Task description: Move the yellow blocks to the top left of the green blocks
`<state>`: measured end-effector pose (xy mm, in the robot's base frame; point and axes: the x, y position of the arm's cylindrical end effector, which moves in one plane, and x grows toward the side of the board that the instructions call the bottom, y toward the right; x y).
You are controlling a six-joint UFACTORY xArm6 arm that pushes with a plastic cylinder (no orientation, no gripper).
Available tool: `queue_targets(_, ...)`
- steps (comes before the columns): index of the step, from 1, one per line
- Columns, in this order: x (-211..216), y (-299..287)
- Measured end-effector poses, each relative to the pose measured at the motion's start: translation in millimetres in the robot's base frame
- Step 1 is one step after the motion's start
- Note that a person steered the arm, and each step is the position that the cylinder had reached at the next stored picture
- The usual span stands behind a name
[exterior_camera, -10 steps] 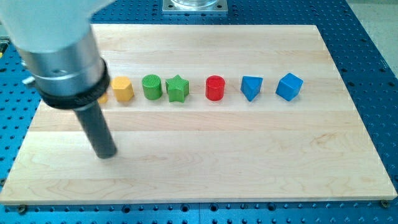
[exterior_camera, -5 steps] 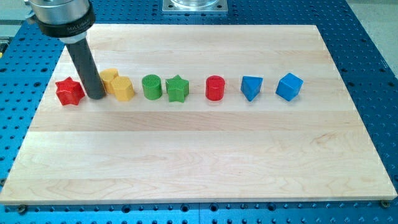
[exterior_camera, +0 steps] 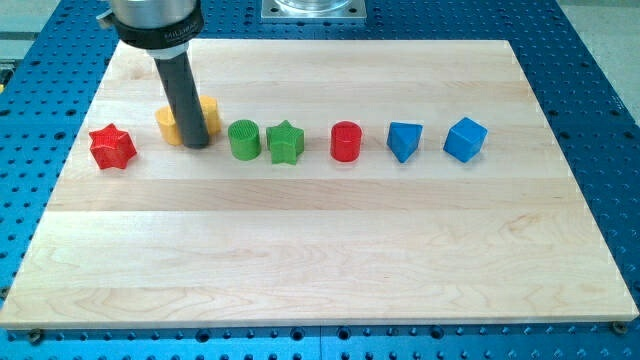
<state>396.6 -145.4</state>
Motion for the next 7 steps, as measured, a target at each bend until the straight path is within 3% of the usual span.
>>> queue_targets(1,36.4,4.8)
queue_targets(2,40.3,-37.3)
queue_targets(5,36.7,-68.8)
queue_targets(7,-17.2,-25.7)
